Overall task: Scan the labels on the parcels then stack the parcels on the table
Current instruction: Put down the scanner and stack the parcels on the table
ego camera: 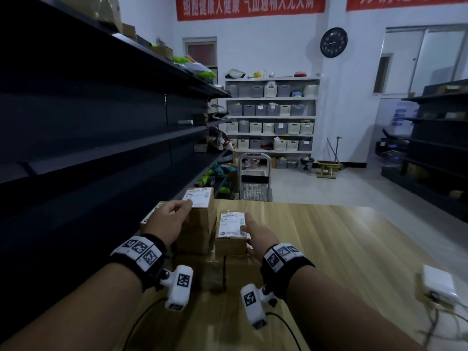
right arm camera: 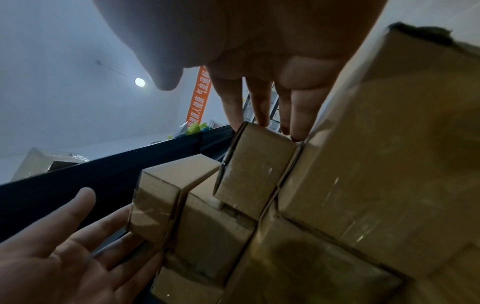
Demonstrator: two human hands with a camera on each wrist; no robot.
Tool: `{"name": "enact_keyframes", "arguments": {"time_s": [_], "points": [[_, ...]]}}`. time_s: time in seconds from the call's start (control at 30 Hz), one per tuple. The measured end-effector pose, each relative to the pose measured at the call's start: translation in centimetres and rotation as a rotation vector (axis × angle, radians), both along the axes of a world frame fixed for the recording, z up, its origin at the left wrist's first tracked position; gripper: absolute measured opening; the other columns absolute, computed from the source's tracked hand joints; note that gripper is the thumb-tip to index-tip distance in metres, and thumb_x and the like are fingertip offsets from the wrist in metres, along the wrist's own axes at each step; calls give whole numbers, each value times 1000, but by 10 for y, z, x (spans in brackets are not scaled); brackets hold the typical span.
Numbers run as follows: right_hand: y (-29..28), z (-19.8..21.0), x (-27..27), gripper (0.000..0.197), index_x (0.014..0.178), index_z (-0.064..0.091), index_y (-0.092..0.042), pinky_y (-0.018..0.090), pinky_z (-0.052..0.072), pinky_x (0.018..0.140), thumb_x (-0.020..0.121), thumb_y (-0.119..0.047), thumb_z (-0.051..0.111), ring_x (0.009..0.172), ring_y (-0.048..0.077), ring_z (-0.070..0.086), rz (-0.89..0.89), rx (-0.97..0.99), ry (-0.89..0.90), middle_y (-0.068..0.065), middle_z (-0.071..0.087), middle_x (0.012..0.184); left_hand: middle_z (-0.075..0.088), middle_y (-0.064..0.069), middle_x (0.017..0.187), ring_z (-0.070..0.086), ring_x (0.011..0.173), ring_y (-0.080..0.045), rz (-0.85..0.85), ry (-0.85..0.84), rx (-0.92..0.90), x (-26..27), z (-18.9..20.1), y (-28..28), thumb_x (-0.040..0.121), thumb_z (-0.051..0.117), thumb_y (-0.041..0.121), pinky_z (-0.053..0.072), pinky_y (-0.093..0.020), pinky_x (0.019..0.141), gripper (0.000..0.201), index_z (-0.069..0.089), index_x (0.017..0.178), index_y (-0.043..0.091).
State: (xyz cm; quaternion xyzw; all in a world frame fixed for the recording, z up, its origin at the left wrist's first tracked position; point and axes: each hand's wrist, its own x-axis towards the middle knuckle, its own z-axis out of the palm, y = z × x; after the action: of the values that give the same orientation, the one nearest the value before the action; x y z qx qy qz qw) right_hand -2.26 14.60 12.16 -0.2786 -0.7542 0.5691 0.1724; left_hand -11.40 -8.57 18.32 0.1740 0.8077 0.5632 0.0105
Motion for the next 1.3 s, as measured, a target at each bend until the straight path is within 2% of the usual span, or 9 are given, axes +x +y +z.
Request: {"name": "enact_keyframes", "arguments": {"time_s": [0.1, 0.17, 0.23, 0.37, 0.5, 0.6, 0.73, 1.0, 1.3], "points": [[-8, 3, 1, 91, 171, 5, -24, 46, 48, 116, 103, -12, 64, 139, 32, 58, 11, 13, -37, 9, 54, 161, 74, 8, 115, 69, 110, -17, -8, 13, 6, 3, -2, -1, 105, 62, 55, 54, -38, 93, 30, 71, 123, 32], [-23, 7, 10, 69, 168, 28, -16, 49, 49, 115, 108, -31, 59, 134, 33, 62, 43, -107, 23, 15, 57, 158, 74, 9, 115, 68, 111, -17, -12, 8, 9, 4, -1, -3, 105, 62, 55, 54, -39, 96, 33, 70, 126, 32], [-26, 9, 13, 65, 151, 56, -8, 53, 52, 113, 107, -56, 54, 133, 38, 64, 15, -251, 41, 21, 62, 152, 73, 9, 117, 67, 112, -17, -17, 6, 5, 4, 0, -3, 105, 62, 56, 54, -41, 99, 36, 70, 129, 31], [-19, 18, 26, 68, 140, 67, -15, 48, 57, 100, 100, -69, 55, 125, 35, 65, -30, -394, 58, 10, 66, 140, 73, 4, 124, 68, 111, -17, 19, 50, 38, 5, 1, -4, 102, 65, 59, 54, -38, 90, 45, 71, 134, 28], [-10, 22, 42, 65, 126, 72, -11, 51, 55, 109, 101, -69, 53, 123, 33, 63, -61, -455, 108, 9, 66, 135, 72, 1, 127, 70, 113, -20, 104, 140, 122, 12, 6, -7, 92, 68, 67, 58, -41, 92, 49, 73, 124, 31], [-3, 25, 55, 66, 125, 72, -7, 53, 58, 104, 103, -66, 53, 122, 34, 65, -85, -456, 139, 13, 69, 130, 74, 4, 121, 72, 108, -18, 121, 194, 173, 24, 10, -6, 79, 64, 77, 63, -50, 94, 51, 73, 108, 36], [6, 33, 73, 60, 112, 73, -10, 45, 56, 83, 106, -64, 48, 106, 28, 69, -136, -403, 144, 12, 74, 118, 78, 4, 99, 75, 93, -19, 97, 216, 234, 48, 16, 3, 94, 72, 54, 64, -50, 85, 24, 74, 98, 30], [14, 47, 113, 65, 129, 70, -4, 50, 53, 96, 107, -61, 47, 116, 32, 64, -200, -438, 155, 13, 71, 121, 75, -7, 84, 69, 81, -24, -5, 180, 195, 87, 16, 17, 103, 72, 34, 49, -33, 67, 24, 73, 89, 14], [-4, 47, 173, 62, 126, 71, -5, 52, 55, 101, 107, -59, 50, 119, 33, 66, -257, -414, 186, 14, 72, 125, 76, -9, 90, 70, 84, -24, -158, 52, 96, 138, -3, 14, 103, 71, 39, 55, -37, 74, 23, 74, 97, 17]]}}
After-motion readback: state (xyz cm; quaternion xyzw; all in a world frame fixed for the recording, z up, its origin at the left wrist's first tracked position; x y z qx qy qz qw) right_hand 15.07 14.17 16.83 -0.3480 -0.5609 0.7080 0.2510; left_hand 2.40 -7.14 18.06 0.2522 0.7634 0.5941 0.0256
